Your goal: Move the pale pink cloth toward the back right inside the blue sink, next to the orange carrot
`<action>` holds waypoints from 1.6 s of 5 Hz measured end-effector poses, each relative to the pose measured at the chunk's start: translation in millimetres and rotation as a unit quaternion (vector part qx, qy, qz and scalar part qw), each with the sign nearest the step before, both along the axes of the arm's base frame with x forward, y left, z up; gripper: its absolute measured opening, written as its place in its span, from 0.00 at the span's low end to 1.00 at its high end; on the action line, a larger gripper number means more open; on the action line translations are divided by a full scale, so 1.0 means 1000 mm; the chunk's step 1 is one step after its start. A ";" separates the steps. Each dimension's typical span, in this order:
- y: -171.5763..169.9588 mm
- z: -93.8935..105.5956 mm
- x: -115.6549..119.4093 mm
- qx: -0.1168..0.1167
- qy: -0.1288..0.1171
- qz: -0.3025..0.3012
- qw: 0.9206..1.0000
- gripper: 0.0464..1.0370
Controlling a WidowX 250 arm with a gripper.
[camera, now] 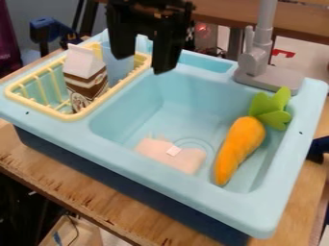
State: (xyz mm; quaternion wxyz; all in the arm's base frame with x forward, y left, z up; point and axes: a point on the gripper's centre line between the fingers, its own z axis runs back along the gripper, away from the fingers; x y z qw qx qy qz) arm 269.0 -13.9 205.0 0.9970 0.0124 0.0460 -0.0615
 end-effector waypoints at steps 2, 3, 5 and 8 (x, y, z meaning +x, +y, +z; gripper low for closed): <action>0.002 -0.029 -0.009 -0.023 0.007 -0.006 1.000 0.96; -0.001 -0.040 -0.009 -0.030 0.002 0.001 1.000 0.96; -0.012 -0.071 -0.007 -0.027 0.013 0.040 0.999 0.96; -0.020 -0.111 -0.009 0.008 0.087 0.060 0.994 0.96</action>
